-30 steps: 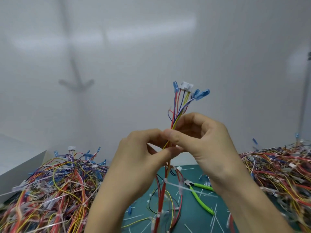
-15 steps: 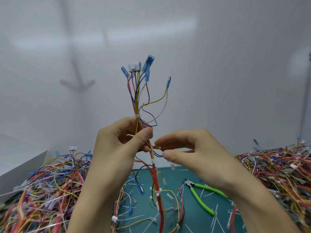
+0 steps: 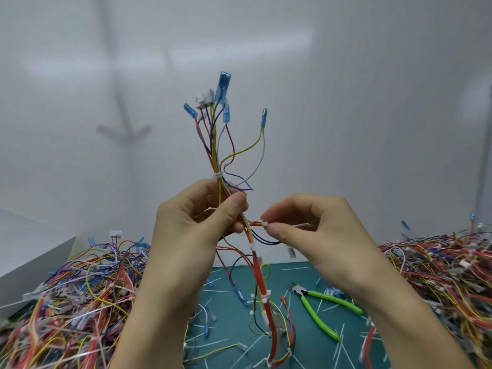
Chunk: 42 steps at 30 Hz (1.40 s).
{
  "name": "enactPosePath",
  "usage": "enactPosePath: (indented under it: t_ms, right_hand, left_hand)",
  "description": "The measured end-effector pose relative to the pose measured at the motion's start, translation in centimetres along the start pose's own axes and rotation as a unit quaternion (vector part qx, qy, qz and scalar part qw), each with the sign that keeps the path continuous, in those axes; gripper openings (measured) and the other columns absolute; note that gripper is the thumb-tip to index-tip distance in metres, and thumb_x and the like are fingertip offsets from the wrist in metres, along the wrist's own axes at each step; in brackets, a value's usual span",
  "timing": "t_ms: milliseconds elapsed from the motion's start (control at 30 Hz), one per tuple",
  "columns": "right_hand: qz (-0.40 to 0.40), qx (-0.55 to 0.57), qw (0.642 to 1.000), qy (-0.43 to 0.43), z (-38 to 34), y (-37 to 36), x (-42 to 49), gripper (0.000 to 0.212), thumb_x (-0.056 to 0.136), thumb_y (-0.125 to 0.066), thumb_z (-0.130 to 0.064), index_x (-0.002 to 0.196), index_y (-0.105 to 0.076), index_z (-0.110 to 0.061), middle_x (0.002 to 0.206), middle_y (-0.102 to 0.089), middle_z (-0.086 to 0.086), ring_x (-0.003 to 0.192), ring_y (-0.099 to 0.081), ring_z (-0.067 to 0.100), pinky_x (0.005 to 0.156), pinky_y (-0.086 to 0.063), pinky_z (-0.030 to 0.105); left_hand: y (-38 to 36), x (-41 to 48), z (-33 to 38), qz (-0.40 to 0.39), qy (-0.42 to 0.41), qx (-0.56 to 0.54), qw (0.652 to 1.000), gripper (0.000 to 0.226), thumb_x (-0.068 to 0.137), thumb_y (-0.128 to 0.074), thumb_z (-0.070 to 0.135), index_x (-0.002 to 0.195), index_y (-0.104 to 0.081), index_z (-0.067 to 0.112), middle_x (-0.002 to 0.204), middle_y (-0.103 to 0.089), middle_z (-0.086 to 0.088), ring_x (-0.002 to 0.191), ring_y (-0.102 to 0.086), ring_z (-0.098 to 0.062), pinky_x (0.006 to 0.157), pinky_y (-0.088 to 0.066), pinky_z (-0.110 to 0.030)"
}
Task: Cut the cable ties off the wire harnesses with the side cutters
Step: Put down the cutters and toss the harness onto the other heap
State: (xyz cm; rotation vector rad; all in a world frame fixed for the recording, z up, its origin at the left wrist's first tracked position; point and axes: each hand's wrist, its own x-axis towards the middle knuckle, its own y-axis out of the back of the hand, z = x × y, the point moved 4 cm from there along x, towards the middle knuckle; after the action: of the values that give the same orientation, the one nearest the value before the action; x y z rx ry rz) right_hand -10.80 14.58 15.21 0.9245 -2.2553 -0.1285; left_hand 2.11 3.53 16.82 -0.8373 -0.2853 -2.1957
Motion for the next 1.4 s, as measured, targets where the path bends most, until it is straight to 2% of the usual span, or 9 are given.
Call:
enactPosePath:
  t_ms: [67,167,233,567,800,1133,1267,1400]
  right_hand:
    - [0.006,0.011,1.000,0.004,0.0,0.1,0.0,0.012,0.086,-0.075,-0.017,0.083,-0.076,-0.029,0.079,-0.074,-0.014,0.078,-0.070,0.008,0.071,-0.058,0.026]
    - [0.011,0.016,1.000,0.014,-0.1,0.1,0.0,0.013,0.088,-0.074,-0.018,0.084,-0.075,-0.030,0.080,-0.073,-0.016,0.077,-0.068,0.002,0.063,-0.049,0.013]
    - [0.013,0.013,1.000,0.016,-0.2,0.1,0.0,0.013,0.089,-0.073,-0.020,0.085,-0.075,-0.032,0.081,-0.072,-0.017,0.078,-0.066,0.002,0.062,-0.046,0.011]
    - [0.028,0.031,0.999,0.021,-0.9,0.2,-0.2,0.013,0.085,-0.075,-0.020,0.080,-0.077,-0.031,0.078,-0.074,-0.012,0.075,-0.067,0.006,0.061,-0.050,0.015]
    - [0.031,0.046,0.998,0.026,-1.2,0.4,-0.4,0.013,0.082,-0.077,-0.017,0.078,-0.079,-0.029,0.074,-0.074,-0.015,0.073,-0.068,0.000,0.058,-0.046,0.008]
    - [0.012,0.026,0.999,0.039,-1.4,0.4,-0.4,0.016,0.083,-0.077,-0.014,0.080,-0.079,-0.030,0.073,-0.074,-0.012,0.071,-0.068,0.002,0.061,-0.045,0.009]
    - [0.011,0.019,0.999,0.040,-1.5,0.5,-0.4,0.015,0.083,-0.077,-0.015,0.080,-0.079,-0.029,0.074,-0.074,-0.012,0.071,-0.068,0.003,0.063,-0.047,0.010]
    - [0.025,-0.010,0.999,0.041,-1.5,0.3,-0.5,0.012,0.084,-0.076,-0.021,0.083,-0.078,-0.033,0.077,-0.073,-0.012,0.077,-0.068,0.010,0.065,-0.052,0.020]
  left_hand:
    - [0.0,0.0,0.1,0.001,-0.002,0.002,1.000,0.015,0.067,-0.071,0.036,0.080,-0.077,0.031,0.076,-0.074,-0.002,0.066,-0.069,-0.011,0.063,-0.054,-0.016]
    - [0.1,-0.1,0.3,0.008,-0.007,0.009,1.000,0.020,0.064,-0.072,0.041,0.081,-0.077,0.033,0.078,-0.075,-0.001,0.068,-0.070,-0.012,0.063,-0.055,-0.016]
    - [0.2,0.0,0.4,0.011,-0.011,0.010,1.000,0.020,0.063,-0.073,0.041,0.081,-0.078,0.035,0.079,-0.075,-0.001,0.070,-0.071,-0.014,0.064,-0.056,-0.017]
    - [0.2,0.1,0.6,0.020,-0.022,0.006,1.000,0.018,0.064,-0.072,0.033,0.081,-0.078,0.039,0.082,-0.077,0.006,0.075,-0.073,-0.010,0.066,-0.055,-0.015]
    - [0.4,0.1,0.7,0.017,-0.025,0.022,0.999,0.018,0.062,-0.071,0.037,0.078,-0.077,0.042,0.082,-0.077,0.008,0.074,-0.073,-0.010,0.070,-0.056,-0.015]
    - [0.5,0.1,0.6,0.018,-0.029,0.025,0.999,0.015,0.065,-0.072,0.032,0.079,-0.078,0.030,0.083,-0.077,0.006,0.073,-0.072,-0.011,0.072,-0.057,-0.018]
    - [0.4,0.1,0.7,0.014,-0.032,0.031,0.999,0.022,0.065,-0.072,0.035,0.086,-0.077,0.034,0.083,-0.077,0.008,0.074,-0.072,-0.010,0.073,-0.057,-0.018]
    - [0.5,0.1,0.6,0.021,-0.038,0.028,0.999,0.021,0.066,-0.072,0.036,0.086,-0.076,0.038,0.083,-0.077,0.008,0.076,-0.072,-0.011,0.072,-0.057,-0.018]
